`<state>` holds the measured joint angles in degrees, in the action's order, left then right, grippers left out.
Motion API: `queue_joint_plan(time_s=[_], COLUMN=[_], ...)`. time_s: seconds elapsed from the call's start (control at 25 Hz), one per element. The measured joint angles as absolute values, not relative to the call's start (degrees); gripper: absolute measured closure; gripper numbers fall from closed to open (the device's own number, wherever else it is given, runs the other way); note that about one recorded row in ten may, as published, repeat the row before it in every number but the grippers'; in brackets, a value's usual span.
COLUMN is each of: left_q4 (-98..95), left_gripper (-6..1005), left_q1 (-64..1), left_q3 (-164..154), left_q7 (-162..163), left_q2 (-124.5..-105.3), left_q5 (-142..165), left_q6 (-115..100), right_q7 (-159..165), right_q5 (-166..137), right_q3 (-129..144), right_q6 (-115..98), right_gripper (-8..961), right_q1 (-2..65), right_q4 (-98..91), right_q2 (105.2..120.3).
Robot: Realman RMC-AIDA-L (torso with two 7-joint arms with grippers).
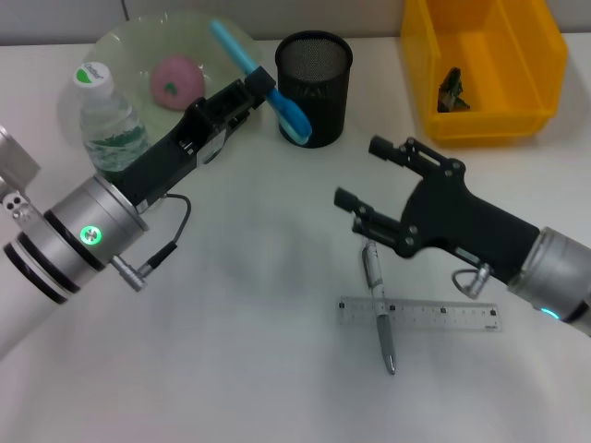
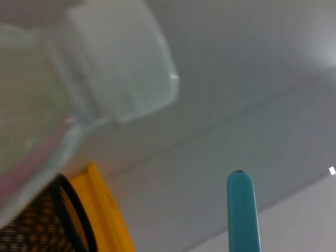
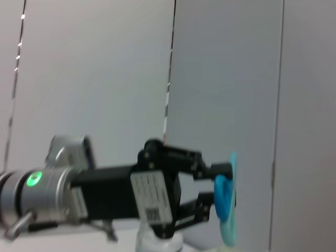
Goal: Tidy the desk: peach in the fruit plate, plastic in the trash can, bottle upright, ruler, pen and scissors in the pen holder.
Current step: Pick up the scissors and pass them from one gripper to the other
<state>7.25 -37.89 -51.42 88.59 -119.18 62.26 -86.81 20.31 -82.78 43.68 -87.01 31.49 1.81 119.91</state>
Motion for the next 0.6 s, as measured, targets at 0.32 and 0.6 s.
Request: queue_joint_plan(time_s=[0.32,0.6], left_q4=[13.9,16.4], left_gripper=[673,662], left_q1=[-39.4,-38.4], left_q3=[-43.0,-23.6], left_q7=[85.6,85.1], left_q2=[-119.18,-119.18], left_q5=[65.6,83.8], left_q6=[-84.9,-81.3], right_q7=[13.4,12.5], right_q5=[-82.6,-82.8], right_q3=[36.2,35.8], right_q6=[-85.7,-84.8], right_gripper=[223,224], right_q1=[35.5,37.4], right_q4=[9.9,11.2], right_q2=[119.98,119.97])
